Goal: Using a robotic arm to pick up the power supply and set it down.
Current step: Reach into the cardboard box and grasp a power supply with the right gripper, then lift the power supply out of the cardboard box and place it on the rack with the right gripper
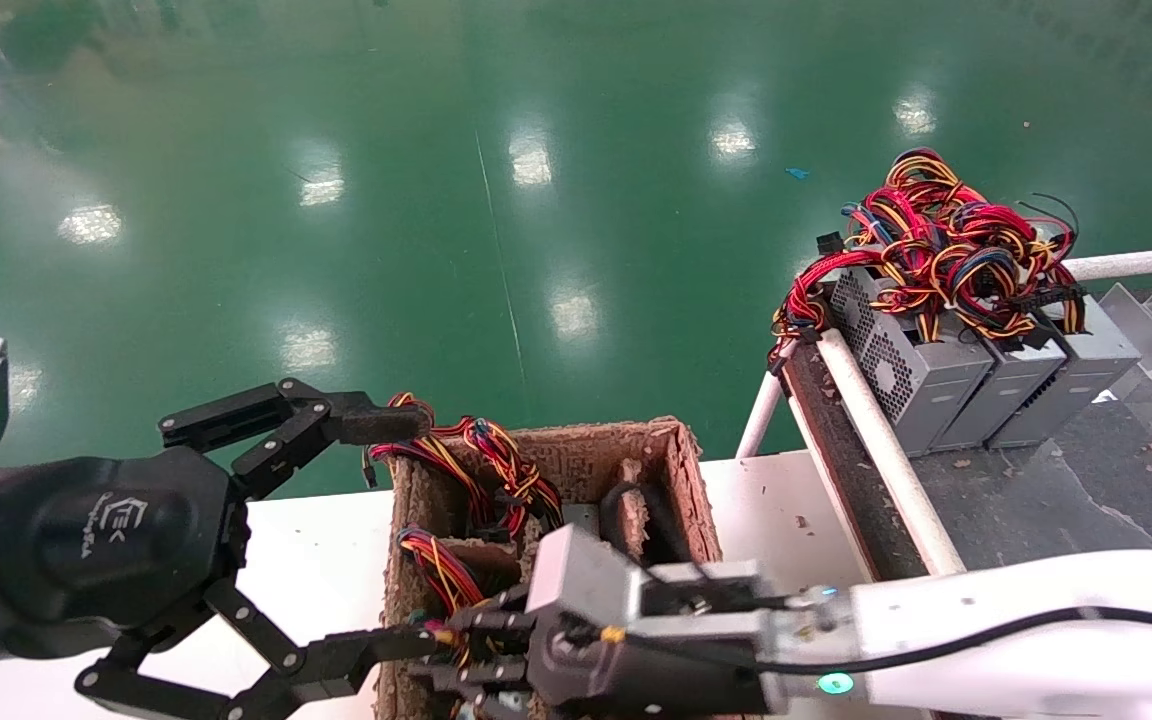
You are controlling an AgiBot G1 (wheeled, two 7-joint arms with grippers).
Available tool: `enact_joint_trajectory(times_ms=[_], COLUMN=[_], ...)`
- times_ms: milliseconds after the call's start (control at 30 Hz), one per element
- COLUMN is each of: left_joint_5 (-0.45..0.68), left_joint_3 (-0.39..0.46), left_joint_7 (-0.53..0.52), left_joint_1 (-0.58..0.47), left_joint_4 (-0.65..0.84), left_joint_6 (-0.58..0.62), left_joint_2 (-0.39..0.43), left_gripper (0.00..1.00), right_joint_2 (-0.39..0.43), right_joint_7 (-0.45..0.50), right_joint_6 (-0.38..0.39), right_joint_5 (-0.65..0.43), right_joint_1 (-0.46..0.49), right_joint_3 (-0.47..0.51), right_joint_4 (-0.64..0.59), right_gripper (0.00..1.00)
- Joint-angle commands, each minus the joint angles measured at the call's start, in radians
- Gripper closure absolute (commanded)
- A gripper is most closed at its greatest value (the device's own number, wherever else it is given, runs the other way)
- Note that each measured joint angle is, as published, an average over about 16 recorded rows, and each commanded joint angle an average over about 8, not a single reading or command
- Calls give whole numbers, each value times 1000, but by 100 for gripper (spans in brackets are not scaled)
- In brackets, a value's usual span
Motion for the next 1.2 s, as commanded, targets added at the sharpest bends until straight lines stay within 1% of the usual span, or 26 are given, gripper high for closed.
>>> enact_joint_trajectory(times_ms=[33,200,400,633,800,967,1200], left_joint_5=[0,0,-1,-1,-1,-1,-2], left_joint_3=[0,0,1,1,2,2,2], left_joint_7=[0,0,0,1,1,1,1], left_joint_1=[0,0,0,0,0,0,-1], left_joint_4=[0,0,0,0,0,0,0], left_joint_6=[0,0,0,-1,-1,-1,-1], left_joint_2=[0,0,0,-1,-1,-1,-1], left_gripper=[0,0,0,0,0,0,0], right_joint_2=[20,77,154,245,329,429,587], right_joint_7=[-3,-3,-6,-26,-61,-102,-122], right_joint_6=[0,12,12,-5,-24,-16,37], right_joint_5=[23,104,228,374,473,506,459], right_joint_1=[-5,-23,-40,-57,-78,-112,-196], right_joint_3=[19,86,184,307,411,499,576], right_joint_4=[21,80,133,162,171,174,161], right_gripper=[100,100,100,100,100,100,100])
